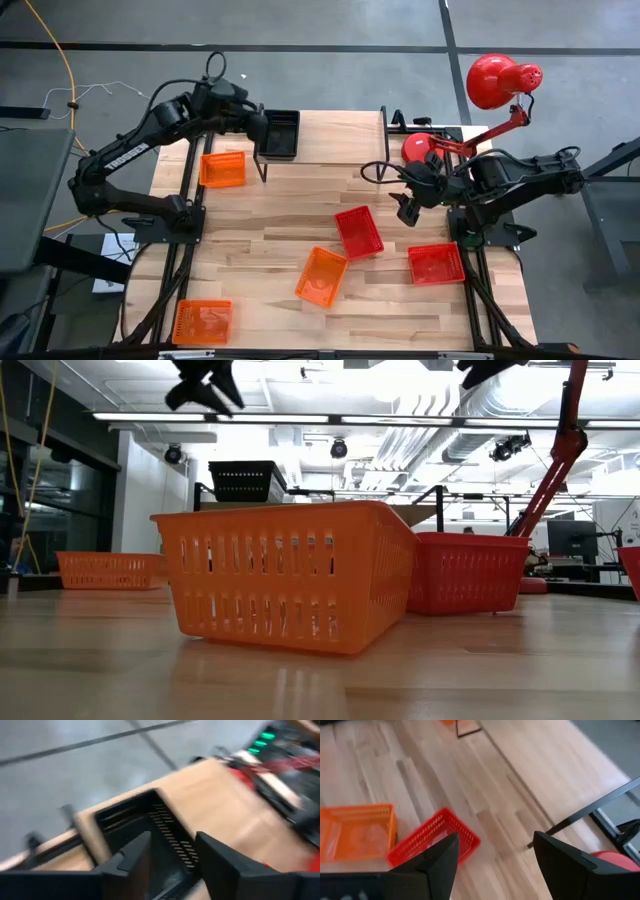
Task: Stack baskets on shelf by color
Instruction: Put the left stacked red baskets on the shelf
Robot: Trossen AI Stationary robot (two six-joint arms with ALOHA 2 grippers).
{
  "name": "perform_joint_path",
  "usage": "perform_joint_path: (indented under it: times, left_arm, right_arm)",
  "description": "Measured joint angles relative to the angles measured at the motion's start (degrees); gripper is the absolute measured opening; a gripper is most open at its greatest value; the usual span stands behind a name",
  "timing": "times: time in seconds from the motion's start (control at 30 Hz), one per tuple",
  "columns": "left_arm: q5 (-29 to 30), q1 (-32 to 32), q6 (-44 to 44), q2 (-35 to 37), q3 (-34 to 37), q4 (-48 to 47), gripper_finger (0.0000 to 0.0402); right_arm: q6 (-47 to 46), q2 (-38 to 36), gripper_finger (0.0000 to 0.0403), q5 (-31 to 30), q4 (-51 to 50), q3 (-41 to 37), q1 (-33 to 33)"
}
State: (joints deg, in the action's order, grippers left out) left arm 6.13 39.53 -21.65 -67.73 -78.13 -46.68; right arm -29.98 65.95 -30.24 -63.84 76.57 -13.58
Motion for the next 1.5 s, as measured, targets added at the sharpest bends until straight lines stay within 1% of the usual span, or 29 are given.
perform_joint_path:
  times: [0.1,0.17,0.2,0.27,0.37,0.47,0.57,0.67,0.83,0.97,1.03,1.13,1.2,1.4,1.5]
  left_arm:
    - [-4.95,-2.92,2.28,0.43,2.28,4.59,0.0078]
    - [-5.92,-6.12,4.03,0.46,4.24,7.70,0.0028]
    - [-5.90,-7.89,5.06,0.46,5.17,8.83,0.0015]
    - [-6.48,-11.35,7.79,0.44,6.69,10.88,0.0012]
    - [-11.02,-16.73,12.29,0.44,8.00,13.66,0.0005]
    - [-14.68,-22.03,12.44,0.87,8.02,14.45,0.0003]
    - [-14.51,-27.88,10.00,1.68,8.02,16.46,0.0001]
    - [-12.72,-33.55,8.36,2.43,8.02,18.90,0.0000]
    - [-6.58,-40.86,5.93,4.38,8.02,22.49,0.0000]
    - [-0.93,-44.87,4.67,6.15,8.02,25.80,0.0000]
    - [1.92,-46.62,4.29,6.93,8.02,27.04,0.0000]
    - [5.63,-49.19,4.41,8.14,8.02,27.68,0.0000]
    - [8.06,-50.53,4.39,8.98,8.00,27.79,0.0000]
    - [14.15,-52.13,4.28,11.10,8.00,27.74,0.0000]
    - [15.27,-52.13,4.24,11.90,8.00,27.85,0.0000]
  right_arm:
    - [0.00,0.00,0.0243,-1.77,1.21,0.01,0.00]
    - [0.00,0.00,0.0243,-1.90,1.43,0.01,0.03]
    - [-0.02,0.00,0.0243,-1.84,1.45,0.01,0.05]
    - [-0.44,0.00,0.0243,-1.66,1.62,0.01,0.06]
    - [-2.89,0.00,0.0243,-1.57,1.99,0.01,0.06]
    - [-6.53,0.02,0.0243,-1.25,2.71,0.01,0.07]
    - [-10.15,0.04,0.0243,-1.02,4.27,0.01,0.09]
    - [-11.90,0.04,0.0243,0.09,5.78,0.01,0.09]
    - [-17.93,0.39,0.0243,4.94,6.38,0.03,0.09]
    - [-25.66,1.96,0.0243,12.98,5.33,0.08,0.09]
    - [-26.78,3.55,0.0243,18.18,3.58,0.08,0.09]
    - [-22.27,6.66,0.0243,25.69,0.92,0.08,-0.12]
    - [-17.55,8.70,0.0243,28.65,-0.44,0.05,-0.68]
    - [-1.17,14.18,0.0243,34.54,-0.50,0.05,-0.52]
    - [6.57,16.24,0.0243,35.38,-0.47,0.05,0.03]
